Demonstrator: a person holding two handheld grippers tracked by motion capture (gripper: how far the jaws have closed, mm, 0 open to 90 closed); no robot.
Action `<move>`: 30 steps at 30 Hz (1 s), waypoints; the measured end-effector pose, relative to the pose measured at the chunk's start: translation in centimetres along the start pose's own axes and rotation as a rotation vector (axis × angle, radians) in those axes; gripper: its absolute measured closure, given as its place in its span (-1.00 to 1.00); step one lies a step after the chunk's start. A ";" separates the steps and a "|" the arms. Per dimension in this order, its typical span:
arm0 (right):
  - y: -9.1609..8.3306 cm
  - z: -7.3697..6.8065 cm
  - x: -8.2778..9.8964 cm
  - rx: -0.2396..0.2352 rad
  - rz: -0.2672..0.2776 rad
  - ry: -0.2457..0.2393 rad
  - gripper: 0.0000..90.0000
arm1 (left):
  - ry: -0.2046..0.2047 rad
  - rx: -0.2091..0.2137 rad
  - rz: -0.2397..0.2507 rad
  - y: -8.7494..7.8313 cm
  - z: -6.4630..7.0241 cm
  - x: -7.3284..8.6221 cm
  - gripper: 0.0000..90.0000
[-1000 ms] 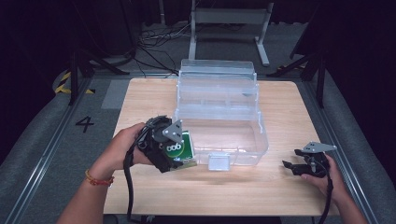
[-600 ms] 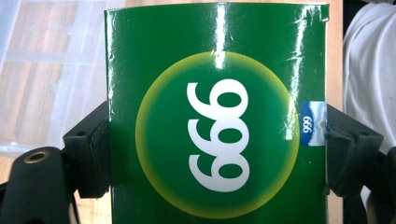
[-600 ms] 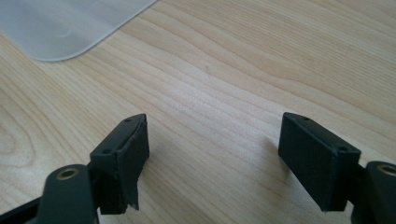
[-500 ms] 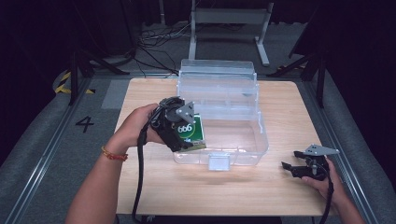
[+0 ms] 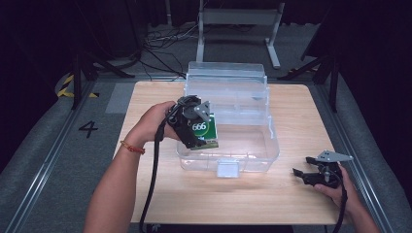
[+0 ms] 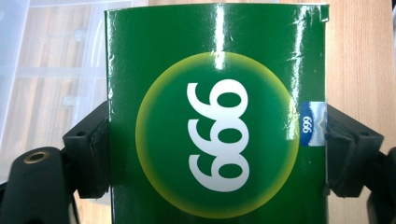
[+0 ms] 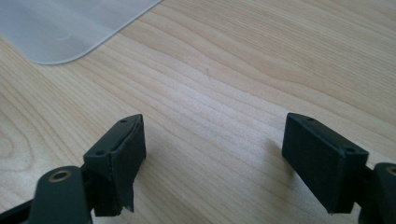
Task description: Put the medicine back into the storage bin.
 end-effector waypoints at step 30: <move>0.0 0.0 0.0 0.000 0.000 0.000 -0.52 | 0.006 0.039 -0.199 6.7 -1.4 2.3 -0.65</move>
Point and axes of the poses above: each handheld gripper's, and its own axes: y roughly forward along the jaws, x roughly out of its underside, z roughly to its right, the point moved 6 cm from there along y, roughly forward along the jaws, and after that the axes turned 7 degrees about -y, right-handed, at the moved point
